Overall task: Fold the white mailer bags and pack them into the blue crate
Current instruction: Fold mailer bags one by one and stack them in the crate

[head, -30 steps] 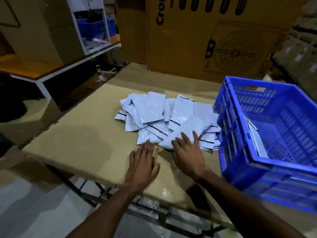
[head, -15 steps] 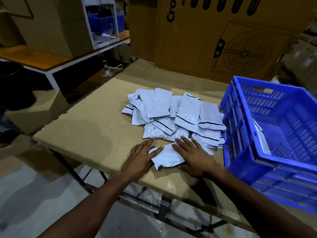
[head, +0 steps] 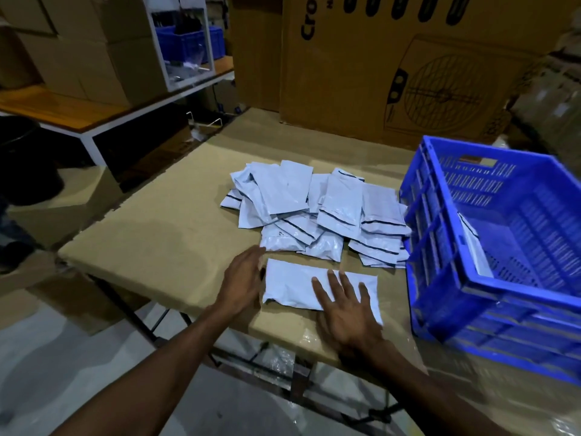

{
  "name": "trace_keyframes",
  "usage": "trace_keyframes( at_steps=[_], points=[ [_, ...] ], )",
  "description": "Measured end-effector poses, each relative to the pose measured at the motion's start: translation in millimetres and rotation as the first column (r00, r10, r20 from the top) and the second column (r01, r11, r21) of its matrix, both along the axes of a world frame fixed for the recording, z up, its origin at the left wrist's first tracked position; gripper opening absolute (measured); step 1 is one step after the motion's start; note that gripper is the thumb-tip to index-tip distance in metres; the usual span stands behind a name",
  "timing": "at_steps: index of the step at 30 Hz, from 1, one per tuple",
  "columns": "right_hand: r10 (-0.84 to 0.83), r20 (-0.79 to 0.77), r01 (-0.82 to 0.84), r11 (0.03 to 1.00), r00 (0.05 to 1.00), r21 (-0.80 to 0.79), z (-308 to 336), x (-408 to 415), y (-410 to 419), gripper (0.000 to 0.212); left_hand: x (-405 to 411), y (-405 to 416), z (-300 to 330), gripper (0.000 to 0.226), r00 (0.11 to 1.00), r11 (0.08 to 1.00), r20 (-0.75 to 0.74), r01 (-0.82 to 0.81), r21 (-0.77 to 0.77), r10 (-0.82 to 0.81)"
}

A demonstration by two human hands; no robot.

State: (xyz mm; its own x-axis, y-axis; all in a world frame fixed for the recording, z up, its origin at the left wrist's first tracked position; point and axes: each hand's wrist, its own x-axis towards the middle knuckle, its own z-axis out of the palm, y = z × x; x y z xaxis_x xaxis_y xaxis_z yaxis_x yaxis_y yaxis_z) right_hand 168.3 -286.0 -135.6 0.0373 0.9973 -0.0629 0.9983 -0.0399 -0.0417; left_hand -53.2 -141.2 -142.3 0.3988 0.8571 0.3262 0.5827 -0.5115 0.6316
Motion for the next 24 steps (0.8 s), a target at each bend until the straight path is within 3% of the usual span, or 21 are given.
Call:
trace_keyframes(
  at_steps=[3, 5, 7, 10, 12, 24],
  points=[
    [-0.022, -0.105, 0.029, 0.997, 0.994, 0.072, 15, -6, 5, 0.075, 34, -11, 26, 0.043, 0.995, 0.995, -0.059, 0.082, 0.065, -0.078],
    [0.007, -0.130, 0.015, 0.986, 0.992, 0.166, 26, -7, 14, 0.068, 64, -22, 38, 0.033, 0.969, 0.966, -0.133, 0.226, 0.124, -0.209],
    [0.038, -0.106, -0.020, 0.985, 0.994, 0.172, 22, 1, 22, 0.055, 85, -32, 35, 0.040, 0.934, 0.941, -0.217, 0.314, 0.126, -0.283],
    [0.035, -0.084, -0.020, 0.985, 0.996, 0.170, 6, 10, 16, 0.047, 87, -38, 7, 0.056, 0.913, 0.959, -0.355, 0.258, 0.118, -0.202],
    [0.051, -0.069, -0.035, 0.973, 0.996, 0.226, 0, 13, 13, 0.048, 80, -41, -8, 0.053, 0.898, 0.964, -0.424, 0.204, 0.171, -0.115],
    [0.074, -0.044, -0.054, 0.935, 0.996, 0.351, -14, 15, 17, 0.048, 80, -50, -14, 0.058, 0.815, 0.971, -0.579, 0.160, 0.180, -0.027]
  ],
)
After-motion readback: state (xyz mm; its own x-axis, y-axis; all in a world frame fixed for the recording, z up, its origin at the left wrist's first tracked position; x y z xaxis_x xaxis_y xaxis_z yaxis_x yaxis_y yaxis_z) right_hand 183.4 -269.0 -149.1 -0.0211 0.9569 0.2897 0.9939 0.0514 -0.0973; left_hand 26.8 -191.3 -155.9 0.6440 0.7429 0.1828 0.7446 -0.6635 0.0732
